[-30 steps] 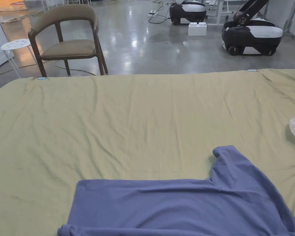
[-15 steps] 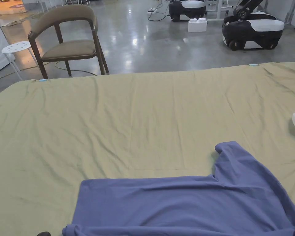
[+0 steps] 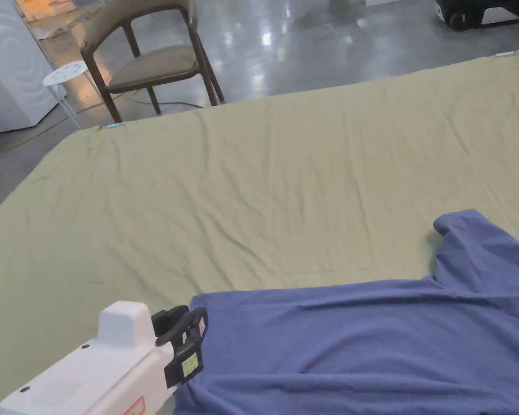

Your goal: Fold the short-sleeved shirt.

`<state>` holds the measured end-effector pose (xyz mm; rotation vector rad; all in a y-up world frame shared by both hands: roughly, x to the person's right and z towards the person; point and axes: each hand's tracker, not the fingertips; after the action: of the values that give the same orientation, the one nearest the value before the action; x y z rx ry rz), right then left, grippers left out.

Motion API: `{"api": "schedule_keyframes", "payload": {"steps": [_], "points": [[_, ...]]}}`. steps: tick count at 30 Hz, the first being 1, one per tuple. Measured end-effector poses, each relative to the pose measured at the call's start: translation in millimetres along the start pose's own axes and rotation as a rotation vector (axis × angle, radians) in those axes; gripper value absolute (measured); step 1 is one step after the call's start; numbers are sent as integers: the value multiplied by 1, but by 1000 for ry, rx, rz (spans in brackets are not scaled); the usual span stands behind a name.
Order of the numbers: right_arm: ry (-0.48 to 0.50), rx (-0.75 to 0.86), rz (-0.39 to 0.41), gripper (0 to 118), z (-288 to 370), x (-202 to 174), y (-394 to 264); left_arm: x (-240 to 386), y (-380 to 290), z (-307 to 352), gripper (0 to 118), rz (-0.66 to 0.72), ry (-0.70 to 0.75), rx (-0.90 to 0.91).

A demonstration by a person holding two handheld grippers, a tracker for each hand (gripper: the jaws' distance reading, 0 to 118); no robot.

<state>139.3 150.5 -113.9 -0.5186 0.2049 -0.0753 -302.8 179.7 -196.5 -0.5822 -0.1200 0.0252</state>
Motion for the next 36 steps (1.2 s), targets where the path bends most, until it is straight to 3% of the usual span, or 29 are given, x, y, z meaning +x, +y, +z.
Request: {"api": "schedule_keyframes", "payload": {"steps": [2,6,11,14,16,17,20,21,25,26,27,29,34,36], "points": [[-14,-18,-19,0,-1,9,-9,-15,9,-43,50,22,-4,-46],[-70,-65,-52,0,3,27,-19,-49,14,-128,52,115,-20,-195],[-127,-116,-164,0,9,53,-31,-75,1,-197,50,182,131,-348],[-152,-141,-190,0,7,64,-37,-84,-6,-215,38,295,123,-398],[-164,-163,-181,0,3,68,-40,-82,-11,-218,33,267,141,-384],[-169,-171,-175,0,1,69,-41,-80,-11,-218,24,248,136,-381],[-151,-181,-188,0,-7,73,-39,-68,-12,-219,11,175,115,-411],[-128,-185,-201,0,-13,76,-36,-66,-12,-223,1,177,113,-419],[-51,-183,-221,0,-50,86,4,-65,-11,-237,1,164,146,-459],[-3,-187,-236,6,-66,91,18,-67,-10,-237,1,171,143,-467],[23,-190,-242,21,-84,99,32,-69,-8,-237,1,176,141,-475],[14,-248,-215,71,-127,112,56,-72,-6,-237,1,181,128,-488],[-147,-443,-113,74,-245,146,77,-75,-2,-238,1,218,119,-509],[-218,-512,-97,64,-282,159,70,-68,-1,-232,1,216,115,-513]]}}
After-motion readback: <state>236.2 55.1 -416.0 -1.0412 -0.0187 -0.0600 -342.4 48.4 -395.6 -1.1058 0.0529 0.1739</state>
